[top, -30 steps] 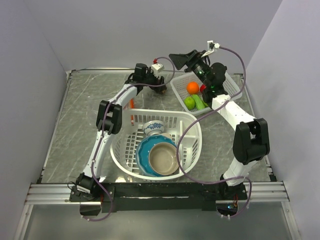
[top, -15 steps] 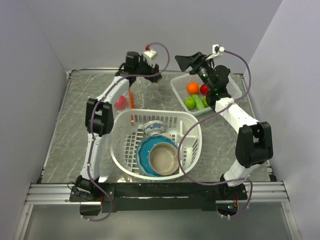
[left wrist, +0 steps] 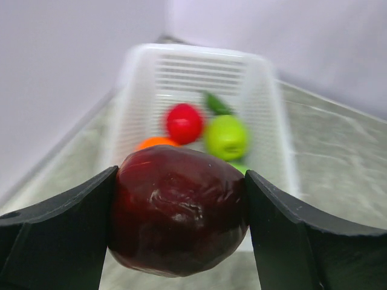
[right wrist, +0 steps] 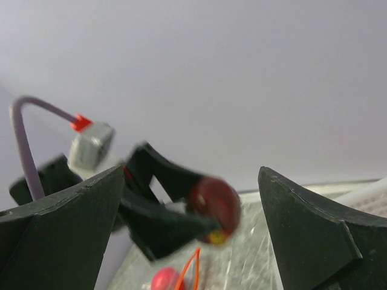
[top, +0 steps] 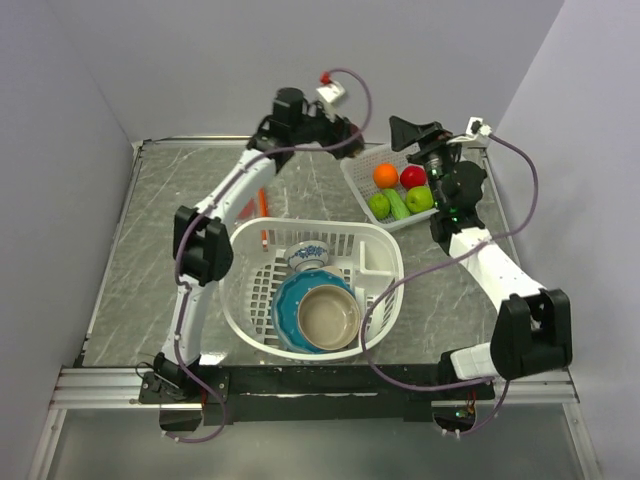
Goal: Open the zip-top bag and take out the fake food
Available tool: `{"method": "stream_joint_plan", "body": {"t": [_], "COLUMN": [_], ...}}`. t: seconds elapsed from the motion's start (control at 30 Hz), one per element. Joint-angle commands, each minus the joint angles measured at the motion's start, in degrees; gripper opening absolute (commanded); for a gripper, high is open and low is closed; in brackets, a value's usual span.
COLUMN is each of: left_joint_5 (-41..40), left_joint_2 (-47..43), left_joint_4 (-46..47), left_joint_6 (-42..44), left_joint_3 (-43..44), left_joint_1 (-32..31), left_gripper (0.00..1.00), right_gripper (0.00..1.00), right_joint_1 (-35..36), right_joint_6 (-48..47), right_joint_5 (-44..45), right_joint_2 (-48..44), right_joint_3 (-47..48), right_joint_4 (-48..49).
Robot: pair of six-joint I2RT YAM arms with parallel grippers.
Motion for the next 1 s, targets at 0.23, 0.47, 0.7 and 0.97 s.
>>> {"method": "stream_joint_plan", "body": {"t": [0.23, 0.47, 0.7, 0.97], "left_joint_5": [6.4, 2.9, 3.0, -3.0], "left_joint_2": [9.4, 3.9, -4.8, -23.1], "left_joint_4": [2.7, -0.6, -14.3, -21.3], "left_joint_6": [-5.7, -4.9, -6.5, -5.1], "left_joint_3": [5.5, 1.9, 6.5, -15.4], "left_joint_1": [-3.9, -1.7, 6.9, 29.8], "left_gripper": [0.62, 0.97, 0.97, 0.97], "right_gripper": [1.00, 1.00, 1.00, 1.00], "right_joint_1": [-0.7, -0.6, 1.8, 14.3], "right_joint_6": [-4.5, -6.8, -10.1, -24.5], "right_joint_5": [8.8, 5.5, 1.5, 1.2], "right_joint_2": [-7.9, -6.9, 2.6, 19.4], "right_joint_3": [-5.7, -2.4, 8.7, 30.6], "right_joint_4": [5.7, 0.8, -13.0, -36.2]}}
